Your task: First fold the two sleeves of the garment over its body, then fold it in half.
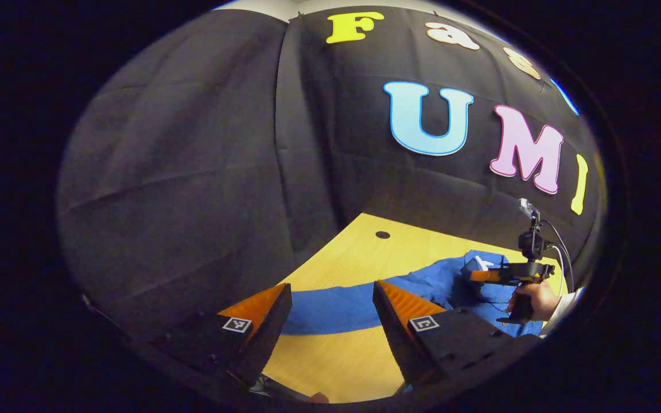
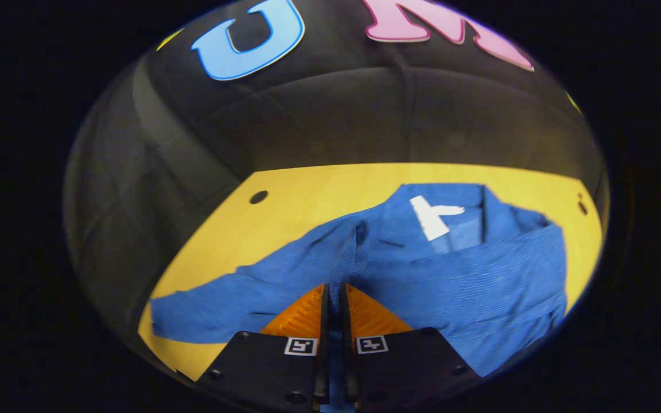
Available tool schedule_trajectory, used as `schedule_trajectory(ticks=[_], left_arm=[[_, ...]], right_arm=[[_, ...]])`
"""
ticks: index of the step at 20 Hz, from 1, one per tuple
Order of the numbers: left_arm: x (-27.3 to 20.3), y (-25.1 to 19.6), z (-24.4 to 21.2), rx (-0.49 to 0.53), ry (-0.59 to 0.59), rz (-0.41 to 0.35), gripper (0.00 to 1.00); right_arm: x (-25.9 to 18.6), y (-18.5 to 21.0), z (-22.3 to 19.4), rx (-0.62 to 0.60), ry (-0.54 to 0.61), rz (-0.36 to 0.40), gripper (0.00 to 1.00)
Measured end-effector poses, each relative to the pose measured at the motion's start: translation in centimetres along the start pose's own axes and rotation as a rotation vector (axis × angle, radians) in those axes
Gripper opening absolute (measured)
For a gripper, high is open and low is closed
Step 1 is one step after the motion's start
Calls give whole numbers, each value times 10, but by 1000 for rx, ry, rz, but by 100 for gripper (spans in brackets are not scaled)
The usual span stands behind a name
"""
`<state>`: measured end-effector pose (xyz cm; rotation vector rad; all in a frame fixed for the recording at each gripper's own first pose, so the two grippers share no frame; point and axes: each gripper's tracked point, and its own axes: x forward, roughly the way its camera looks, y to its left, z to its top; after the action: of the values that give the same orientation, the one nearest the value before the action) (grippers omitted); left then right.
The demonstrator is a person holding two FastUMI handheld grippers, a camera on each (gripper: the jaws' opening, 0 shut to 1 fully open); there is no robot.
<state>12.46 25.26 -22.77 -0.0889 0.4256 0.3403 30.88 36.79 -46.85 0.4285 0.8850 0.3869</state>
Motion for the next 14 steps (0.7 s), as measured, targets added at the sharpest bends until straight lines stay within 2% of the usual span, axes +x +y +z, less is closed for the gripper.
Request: schedule_trajectory(ticks=[3, 5, 6, 7, 11, 14], left_arm=[[26, 6, -17, -24, 52, 4, 84], [47, 14, -33, -53, 111, 21, 84], [59, 17, -43, -48, 137, 37, 84], [72, 20, -51, -32, 168, 54, 84], [111, 30, -85, -17, 288, 90, 84], [129, 36, -99, -16, 354, 119, 85]], right_arm=[[-17, 20, 6, 28, 1, 80, 42], [-41, 18, 17, -33, -24, 79, 65], [-58, 19, 25, -61, -45, 93, 65], [-77, 22, 33, -92, -69, 107, 76], [-171, 20, 50, -234, -140, 156, 76], [-228, 5, 50, -261, -155, 147, 76]])
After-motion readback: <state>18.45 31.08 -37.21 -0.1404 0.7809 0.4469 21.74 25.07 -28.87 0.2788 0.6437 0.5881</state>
